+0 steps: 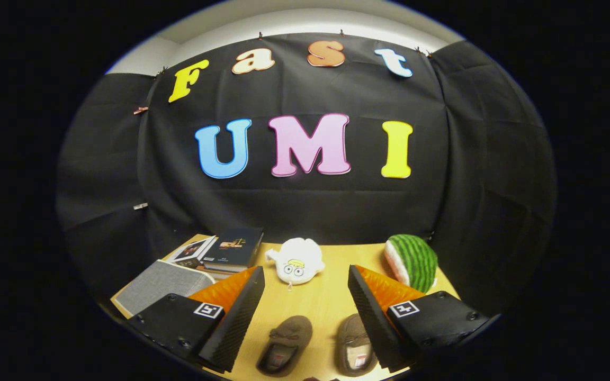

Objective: Open the storage box then place both shoes into the box .Put the left shoe in first, then the right shoe, with the right side of both shoes facing outward in a uniform manner.

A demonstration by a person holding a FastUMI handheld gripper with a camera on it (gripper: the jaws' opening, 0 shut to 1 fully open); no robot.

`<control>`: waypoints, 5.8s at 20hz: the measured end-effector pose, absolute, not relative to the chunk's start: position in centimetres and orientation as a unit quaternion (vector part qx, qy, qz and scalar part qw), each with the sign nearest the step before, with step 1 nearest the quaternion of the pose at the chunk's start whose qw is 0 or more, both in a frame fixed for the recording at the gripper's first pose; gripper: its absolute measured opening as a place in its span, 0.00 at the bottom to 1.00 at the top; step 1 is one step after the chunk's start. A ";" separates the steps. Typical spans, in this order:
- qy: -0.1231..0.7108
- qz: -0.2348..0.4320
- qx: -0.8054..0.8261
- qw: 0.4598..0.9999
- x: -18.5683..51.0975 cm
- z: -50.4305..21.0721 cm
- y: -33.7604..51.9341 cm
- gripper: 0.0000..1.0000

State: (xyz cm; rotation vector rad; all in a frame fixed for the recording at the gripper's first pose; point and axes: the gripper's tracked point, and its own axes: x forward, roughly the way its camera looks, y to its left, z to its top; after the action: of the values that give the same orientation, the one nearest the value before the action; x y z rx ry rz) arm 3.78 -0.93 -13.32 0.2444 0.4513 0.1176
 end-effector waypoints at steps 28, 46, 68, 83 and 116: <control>0.470 0.361 0.509 0.624 -5.0 -24.1 24.9 0.94; 0.495 0.359 0.537 0.582 -5.6 -21.4 25.8 0.05; 0.431 0.419 0.507 0.617 -4.2 -4.0 42.1 0.05; 0.439 0.440 0.428 0.656 -5.1 -6.8 56.9 0.09; 0.349 0.071 0.021 0.934 -3.2 -21.9 6.7 0.98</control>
State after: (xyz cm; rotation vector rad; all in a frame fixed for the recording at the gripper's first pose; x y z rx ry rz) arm -3.18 6.66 -21.93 0.0439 0.7141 0.1455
